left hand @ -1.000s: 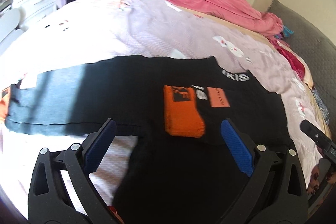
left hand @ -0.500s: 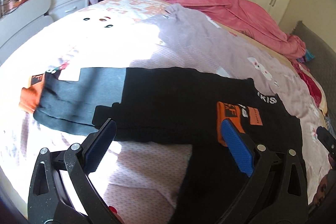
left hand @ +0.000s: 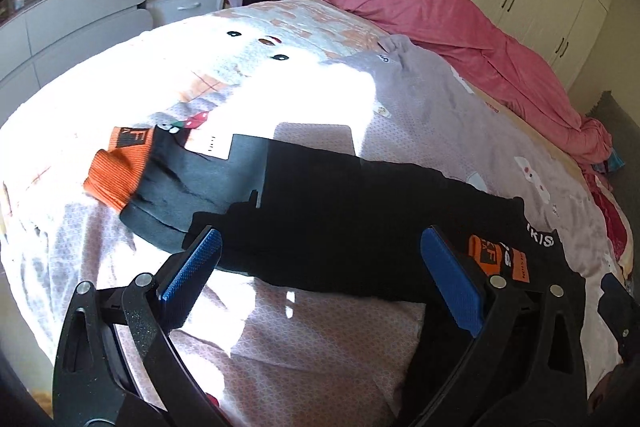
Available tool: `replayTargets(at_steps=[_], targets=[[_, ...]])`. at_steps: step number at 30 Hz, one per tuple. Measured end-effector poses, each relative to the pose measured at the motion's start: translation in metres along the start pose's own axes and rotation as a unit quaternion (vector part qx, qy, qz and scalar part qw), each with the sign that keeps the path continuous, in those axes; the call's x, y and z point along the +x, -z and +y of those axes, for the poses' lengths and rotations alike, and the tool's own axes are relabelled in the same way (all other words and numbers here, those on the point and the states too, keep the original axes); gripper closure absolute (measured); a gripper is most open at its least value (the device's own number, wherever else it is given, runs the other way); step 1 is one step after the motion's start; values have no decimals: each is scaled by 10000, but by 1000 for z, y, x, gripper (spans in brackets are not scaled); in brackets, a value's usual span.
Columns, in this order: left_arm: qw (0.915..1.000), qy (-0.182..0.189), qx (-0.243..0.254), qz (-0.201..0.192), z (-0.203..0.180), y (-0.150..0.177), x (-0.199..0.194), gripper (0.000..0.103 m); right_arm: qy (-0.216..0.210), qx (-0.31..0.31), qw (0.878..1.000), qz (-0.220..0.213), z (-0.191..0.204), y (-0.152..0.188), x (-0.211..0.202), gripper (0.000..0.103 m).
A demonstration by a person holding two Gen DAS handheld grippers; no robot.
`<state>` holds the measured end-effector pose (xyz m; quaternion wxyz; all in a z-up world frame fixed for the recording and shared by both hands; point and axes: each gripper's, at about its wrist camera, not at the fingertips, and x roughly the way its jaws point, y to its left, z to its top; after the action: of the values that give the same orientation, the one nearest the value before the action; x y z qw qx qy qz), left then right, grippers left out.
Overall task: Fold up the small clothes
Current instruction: 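Move the left gripper to the other sleeve's orange cuff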
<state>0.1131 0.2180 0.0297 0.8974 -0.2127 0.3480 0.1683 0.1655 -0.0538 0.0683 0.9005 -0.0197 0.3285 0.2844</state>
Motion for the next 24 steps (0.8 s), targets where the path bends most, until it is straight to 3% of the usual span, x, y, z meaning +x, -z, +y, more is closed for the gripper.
replayTargets(at_steps=[13, 24], targets=[[9964, -580, -604, -143, 41, -6, -6, 10, -401, -300, 9987, 111, 43, -12, 24, 5], [9901, -738, -1184, -140, 78, -10, -9, 10, -620, -635, 9956, 299, 72, -18, 52, 5]])
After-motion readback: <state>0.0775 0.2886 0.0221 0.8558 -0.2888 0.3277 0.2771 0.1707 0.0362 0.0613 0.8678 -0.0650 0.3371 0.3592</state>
